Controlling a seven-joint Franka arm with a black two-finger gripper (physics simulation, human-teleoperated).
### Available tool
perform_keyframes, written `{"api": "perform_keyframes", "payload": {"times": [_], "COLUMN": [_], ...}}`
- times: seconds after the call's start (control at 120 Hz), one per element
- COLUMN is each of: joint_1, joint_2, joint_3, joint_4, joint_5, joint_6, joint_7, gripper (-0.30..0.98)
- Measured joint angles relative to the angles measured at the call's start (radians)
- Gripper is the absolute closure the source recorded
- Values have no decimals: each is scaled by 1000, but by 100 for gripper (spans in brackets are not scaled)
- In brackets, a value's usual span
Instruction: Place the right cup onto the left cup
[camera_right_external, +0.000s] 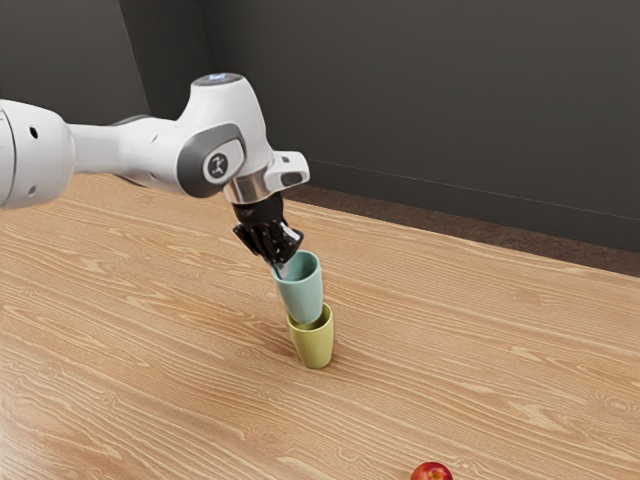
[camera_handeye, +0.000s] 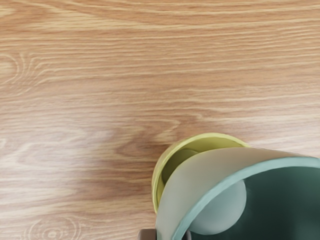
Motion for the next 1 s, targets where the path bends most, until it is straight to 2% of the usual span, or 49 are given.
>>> {"api": "perform_keyframes", "payload": {"times": [0.233, 0.267, 0.433, 0.558, 0.692, 0.85, 1.0], "joint_1": [0, 0, 0, 0, -1, -4, -4], "joint_2": [35, 38, 49, 45, -3, -85, -93], "joint_3": [0, 0, 0, 0, -3, -2, 7], "joint_4": [0, 0, 0, -1, -10, -5, 109], "joint_5": [-5, -6, -13, -14, -14, -14, -10], "joint_6": [14, 15, 24, 27, 20, -42, -136], "joint_7": [3, 4, 10, 13, 17, 21, 26], "gripper": [77, 73, 37, 21, 11, 5, 3]}}
